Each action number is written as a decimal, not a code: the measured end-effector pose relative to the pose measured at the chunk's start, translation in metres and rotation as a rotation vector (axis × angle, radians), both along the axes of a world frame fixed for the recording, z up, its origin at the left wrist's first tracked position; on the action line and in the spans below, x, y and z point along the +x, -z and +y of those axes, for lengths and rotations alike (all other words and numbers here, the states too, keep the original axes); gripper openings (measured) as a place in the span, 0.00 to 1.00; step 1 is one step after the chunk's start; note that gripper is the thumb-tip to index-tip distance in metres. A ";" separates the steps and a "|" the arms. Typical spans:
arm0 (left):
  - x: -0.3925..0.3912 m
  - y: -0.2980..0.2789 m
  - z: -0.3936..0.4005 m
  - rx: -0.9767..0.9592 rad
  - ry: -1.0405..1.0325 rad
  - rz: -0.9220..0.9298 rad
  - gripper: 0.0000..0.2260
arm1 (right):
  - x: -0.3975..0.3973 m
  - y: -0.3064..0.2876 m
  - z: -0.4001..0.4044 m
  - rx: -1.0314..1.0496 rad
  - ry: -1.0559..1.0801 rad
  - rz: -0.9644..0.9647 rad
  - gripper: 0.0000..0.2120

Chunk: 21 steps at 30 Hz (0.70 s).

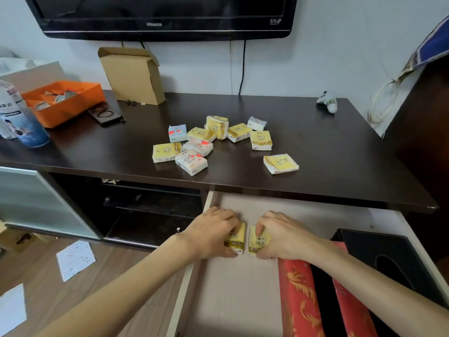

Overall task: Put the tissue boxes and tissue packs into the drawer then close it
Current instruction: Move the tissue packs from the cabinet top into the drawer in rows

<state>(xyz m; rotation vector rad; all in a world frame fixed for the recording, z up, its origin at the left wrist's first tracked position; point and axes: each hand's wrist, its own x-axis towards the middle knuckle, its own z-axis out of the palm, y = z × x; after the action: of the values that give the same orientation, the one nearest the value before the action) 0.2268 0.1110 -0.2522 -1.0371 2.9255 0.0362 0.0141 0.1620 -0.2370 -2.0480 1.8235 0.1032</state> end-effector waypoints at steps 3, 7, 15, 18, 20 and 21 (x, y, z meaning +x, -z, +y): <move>0.001 0.000 0.001 -0.007 0.008 0.001 0.23 | 0.001 0.000 -0.001 0.039 -0.002 0.058 0.25; -0.003 -0.003 0.003 0.024 -0.002 0.001 0.18 | 0.008 0.001 -0.005 0.048 -0.016 0.090 0.23; -0.007 -0.004 0.003 0.045 -0.009 0.021 0.20 | 0.006 0.007 -0.006 0.018 -0.004 0.066 0.25; -0.008 -0.005 0.004 0.054 -0.006 0.011 0.20 | 0.006 0.009 -0.005 0.009 -0.006 0.061 0.25; -0.008 -0.006 0.005 0.048 -0.001 0.006 0.20 | 0.006 0.009 -0.005 0.003 -0.012 0.067 0.25; -0.008 -0.006 0.005 0.044 0.001 0.005 0.21 | 0.005 0.009 -0.005 0.001 -0.017 0.070 0.25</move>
<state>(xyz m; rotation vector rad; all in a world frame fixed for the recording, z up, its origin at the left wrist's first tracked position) 0.2188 0.1156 -0.2462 -1.0311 2.9154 0.1031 0.0194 0.1567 -0.2464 -2.0836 1.8473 0.1822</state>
